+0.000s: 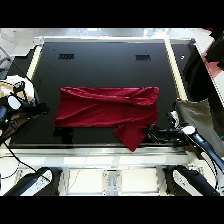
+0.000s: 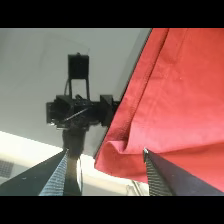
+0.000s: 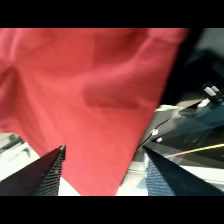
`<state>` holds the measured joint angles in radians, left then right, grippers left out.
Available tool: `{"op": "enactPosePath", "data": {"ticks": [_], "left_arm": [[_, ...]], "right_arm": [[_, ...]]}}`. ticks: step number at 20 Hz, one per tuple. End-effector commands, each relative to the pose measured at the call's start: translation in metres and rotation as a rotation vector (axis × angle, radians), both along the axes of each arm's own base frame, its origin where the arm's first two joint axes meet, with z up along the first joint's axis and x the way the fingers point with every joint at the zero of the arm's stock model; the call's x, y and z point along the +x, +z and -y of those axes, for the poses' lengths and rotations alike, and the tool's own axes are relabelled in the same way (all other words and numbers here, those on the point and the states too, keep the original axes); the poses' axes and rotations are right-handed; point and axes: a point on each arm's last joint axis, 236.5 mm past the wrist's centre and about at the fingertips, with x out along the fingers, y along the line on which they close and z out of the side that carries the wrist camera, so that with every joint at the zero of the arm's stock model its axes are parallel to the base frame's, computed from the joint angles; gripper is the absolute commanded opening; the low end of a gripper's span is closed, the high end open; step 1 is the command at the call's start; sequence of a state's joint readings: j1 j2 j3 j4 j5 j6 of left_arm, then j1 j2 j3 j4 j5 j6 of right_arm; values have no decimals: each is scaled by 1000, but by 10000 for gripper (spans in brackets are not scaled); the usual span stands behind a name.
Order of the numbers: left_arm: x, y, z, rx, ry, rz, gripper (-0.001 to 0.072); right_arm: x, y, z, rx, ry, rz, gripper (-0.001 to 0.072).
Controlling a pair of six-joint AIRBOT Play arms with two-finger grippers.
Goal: Fold the shirts.
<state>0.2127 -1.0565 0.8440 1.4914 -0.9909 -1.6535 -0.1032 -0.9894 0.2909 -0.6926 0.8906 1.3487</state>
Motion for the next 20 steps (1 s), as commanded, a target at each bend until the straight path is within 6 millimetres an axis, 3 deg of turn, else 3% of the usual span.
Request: {"op": "enactPosePath", "data": {"ticks": [1, 2, 3, 5, 8, 10, 13, 17, 20], "left_arm": [[-8, -5, 4, -37, 51, -31, 547], [-11, -8, 5, -40, 51, -42, 537], [-16, -12, 6, -43, 52, -57, 479], [-33, -23, 10, -58, 69, -107, 463], [-63, -44, 16, -95, 163, -152, 463], [-68, -59, 16, -130, 298, -119, 463], [-61, -74, 19, -219, 498, -68, 463], [-23, -80, 38, -400, 615, 21, 464], [-22, -93, 37, -399, 630, 0, 464]], "right_arm": [[1, -12, -9, 50, -6, -33, 425], [3, -11, -13, 67, -2, -23, 366], [5, -9, -17, 82, 4, -11, 314], [7, -1, -27, 131, -2, -6, 36], [6, 22, -42, 215, 47, 48, 23], [6, 34, -45, 227, 66, 83, 22], [8, 51, -47, 228, 83, 150, 23], [10, 60, -46, 221, 90, 191, 23], [7, 61, -49, 233, 102, 182, 23]]}}
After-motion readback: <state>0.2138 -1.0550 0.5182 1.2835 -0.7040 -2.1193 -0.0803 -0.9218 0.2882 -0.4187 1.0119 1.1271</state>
